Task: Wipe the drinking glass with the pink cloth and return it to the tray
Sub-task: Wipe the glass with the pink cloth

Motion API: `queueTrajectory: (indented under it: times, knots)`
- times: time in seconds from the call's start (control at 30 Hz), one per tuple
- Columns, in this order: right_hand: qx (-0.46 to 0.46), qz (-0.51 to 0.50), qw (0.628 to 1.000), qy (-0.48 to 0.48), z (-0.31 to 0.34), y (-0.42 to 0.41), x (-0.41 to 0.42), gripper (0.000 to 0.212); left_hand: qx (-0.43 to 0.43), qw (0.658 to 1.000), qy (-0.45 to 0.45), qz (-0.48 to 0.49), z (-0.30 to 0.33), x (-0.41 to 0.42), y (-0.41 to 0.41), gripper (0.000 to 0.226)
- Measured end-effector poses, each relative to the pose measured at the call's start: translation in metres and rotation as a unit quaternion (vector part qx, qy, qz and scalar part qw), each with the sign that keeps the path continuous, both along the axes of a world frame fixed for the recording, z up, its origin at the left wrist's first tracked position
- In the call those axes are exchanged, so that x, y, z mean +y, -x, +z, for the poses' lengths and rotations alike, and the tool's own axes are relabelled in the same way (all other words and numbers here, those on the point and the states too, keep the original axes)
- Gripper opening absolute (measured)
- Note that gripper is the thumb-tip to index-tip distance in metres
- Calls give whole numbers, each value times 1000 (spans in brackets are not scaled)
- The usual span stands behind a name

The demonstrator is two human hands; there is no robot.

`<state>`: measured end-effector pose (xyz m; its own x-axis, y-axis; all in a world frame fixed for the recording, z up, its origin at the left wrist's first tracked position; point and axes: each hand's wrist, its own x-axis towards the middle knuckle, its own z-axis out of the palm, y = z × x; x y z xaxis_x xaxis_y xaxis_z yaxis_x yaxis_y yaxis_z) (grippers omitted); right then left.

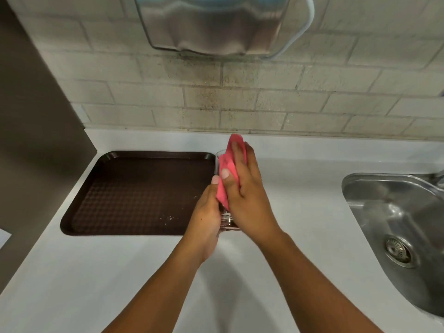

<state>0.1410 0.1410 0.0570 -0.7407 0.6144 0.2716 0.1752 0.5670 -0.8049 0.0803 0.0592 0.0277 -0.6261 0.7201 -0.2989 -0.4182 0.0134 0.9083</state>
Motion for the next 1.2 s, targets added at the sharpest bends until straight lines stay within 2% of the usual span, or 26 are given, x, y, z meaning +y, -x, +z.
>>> queueTrajectory:
  times: [0.1, 0.17, 0.37, 0.47, 0.53, 0.67, 0.77, 0.83, 0.87, 0.93, 1.03, 1.2]
  knots:
    - [18, -22, 992, 123, 13, 2, 19, 54, 5, 1000, 8, 3, -2, -1, 0, 65]
    - [37, -32, 978, 204, 13, 0, 25, 54, 10, 1000, 14, 4, -1, -3, -2, 69]
    - [32, -53, 962, 266, 2, -18, 2, 68, -20, 999, 33, 30, 3, -2, -7, 62]
    - [60, -4, 968, 245, -7, -31, -22, 58, -6, 999, 35, 31, 8, 0, 0, 62]
    - [88, 18, 971, 221, -14, -40, -42, 62, 1, 998, 44, 41, 14, 1, 5, 64]
    - [74, 8, 989, 127, -23, -49, -63, 59, 15, 998, 46, 31, 18, -1, 3, 61]
    - [15, -7, 999, -35, -17, -39, -51, 57, 20, 1000, 0, -4, 17, -7, -10, 39]
    - [-38, -29, 990, -132, -7, -27, -36, 58, 30, 999, -23, -21, 15, -9, -16, 39]
    - [-49, -35, 987, -146, -1, -21, -27, 59, 36, 999, -22, -25, 14, -9, -17, 42]
    - [-43, -34, 993, -102, 15, -11, -10, 62, 37, 999, -4, -23, 12, -8, -15, 47]
    - [9, -58, 996, 63, 34, -1, 15, 46, 8, 1000, 8, -19, 16, -9, -16, 55]
    - [134, -106, 948, 269, 43, -3, 21, 41, -94, 995, -6, -6, 22, -13, -21, 77]
